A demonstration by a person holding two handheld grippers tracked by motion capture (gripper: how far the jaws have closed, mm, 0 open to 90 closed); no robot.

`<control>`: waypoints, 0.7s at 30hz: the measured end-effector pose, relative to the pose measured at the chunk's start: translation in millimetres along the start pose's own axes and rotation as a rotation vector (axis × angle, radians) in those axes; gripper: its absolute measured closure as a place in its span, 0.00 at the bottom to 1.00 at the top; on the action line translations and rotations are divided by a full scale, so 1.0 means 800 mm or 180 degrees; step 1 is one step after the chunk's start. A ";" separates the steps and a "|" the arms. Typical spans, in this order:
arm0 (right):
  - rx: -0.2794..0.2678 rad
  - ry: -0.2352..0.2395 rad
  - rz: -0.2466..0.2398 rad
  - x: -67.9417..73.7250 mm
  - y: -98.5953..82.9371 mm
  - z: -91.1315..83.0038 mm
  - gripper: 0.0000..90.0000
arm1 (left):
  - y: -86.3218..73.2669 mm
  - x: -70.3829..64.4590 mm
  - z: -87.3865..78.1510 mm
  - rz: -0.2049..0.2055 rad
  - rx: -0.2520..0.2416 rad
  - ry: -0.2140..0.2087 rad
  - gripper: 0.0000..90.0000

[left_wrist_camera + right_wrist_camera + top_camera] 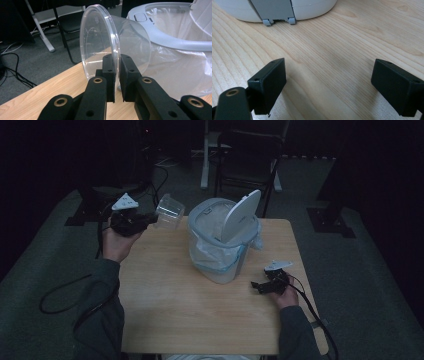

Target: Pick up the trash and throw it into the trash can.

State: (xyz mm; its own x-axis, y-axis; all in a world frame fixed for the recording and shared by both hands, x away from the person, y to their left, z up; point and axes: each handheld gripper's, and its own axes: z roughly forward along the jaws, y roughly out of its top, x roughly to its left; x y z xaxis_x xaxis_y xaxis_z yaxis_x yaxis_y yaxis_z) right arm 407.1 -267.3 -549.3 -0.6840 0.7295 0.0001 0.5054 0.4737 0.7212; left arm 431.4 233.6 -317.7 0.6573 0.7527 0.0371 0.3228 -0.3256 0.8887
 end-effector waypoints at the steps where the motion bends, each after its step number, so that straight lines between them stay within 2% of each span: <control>1: 0.0000 0.0000 0.0000 0.000 0.000 0.000 0.13 | 0.000 0.000 0.000 0.0000 0.0000 0.0000 0.93; 21: 0.0000 0.0000 0.0000 0.000 0.000 0.000 0.13 | 0.023 0.006 0.008 0.0005 -0.0021 0.0007 0.93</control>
State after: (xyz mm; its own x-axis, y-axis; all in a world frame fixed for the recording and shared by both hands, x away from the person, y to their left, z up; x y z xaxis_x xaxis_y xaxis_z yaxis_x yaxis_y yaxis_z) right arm 407.1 -267.2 -549.3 -0.6839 0.7296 0.0002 0.5055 0.4737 0.7212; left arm 444.9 227.9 -303.8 0.6563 0.7535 0.0394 0.3172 -0.3230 0.8917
